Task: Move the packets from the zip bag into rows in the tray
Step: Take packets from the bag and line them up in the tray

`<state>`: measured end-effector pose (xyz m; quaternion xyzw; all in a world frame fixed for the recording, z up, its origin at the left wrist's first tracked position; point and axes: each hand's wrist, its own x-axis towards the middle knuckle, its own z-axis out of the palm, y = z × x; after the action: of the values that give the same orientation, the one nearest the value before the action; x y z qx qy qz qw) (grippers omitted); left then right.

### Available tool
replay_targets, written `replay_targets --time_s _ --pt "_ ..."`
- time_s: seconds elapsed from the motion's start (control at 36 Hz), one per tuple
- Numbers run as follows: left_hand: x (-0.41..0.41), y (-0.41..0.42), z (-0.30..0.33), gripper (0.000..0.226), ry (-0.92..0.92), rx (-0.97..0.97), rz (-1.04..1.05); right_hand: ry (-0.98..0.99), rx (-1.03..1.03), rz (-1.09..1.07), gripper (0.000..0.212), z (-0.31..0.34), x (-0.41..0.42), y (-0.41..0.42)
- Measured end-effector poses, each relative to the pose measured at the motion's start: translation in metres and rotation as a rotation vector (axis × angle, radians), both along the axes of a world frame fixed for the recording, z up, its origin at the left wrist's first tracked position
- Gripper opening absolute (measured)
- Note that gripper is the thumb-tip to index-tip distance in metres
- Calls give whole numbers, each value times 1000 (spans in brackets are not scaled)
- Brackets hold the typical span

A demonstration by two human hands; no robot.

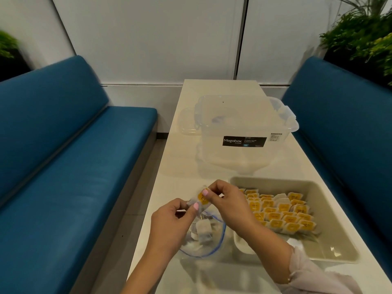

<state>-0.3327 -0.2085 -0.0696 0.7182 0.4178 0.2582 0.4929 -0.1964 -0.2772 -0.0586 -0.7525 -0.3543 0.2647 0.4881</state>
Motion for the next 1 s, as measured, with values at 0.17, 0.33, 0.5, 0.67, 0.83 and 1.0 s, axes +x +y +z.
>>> replay_targets --time_s 0.17,0.33,0.5,0.67,0.83,1.0 --pt "8 -7 8 24 -326 -374 19 101 102 48 13 14 6 -4" --pt "20 -13 12 32 -469 -542 16 192 120 22 8 24 15 -15" --pt "32 -22 11 22 -460 -476 -13 126 61 37 7 36 32 -33" --pt "46 -38 10 15 -390 -353 -117 -125 -33 35 11 46 50 -55" --pt "54 -44 -2 40 -208 -126 -209 -379 -185 56 7 51 61 -83" --pt "54 -50 -7 51 -29 -17 -229 -575 -486 156 3 42 67 -100"
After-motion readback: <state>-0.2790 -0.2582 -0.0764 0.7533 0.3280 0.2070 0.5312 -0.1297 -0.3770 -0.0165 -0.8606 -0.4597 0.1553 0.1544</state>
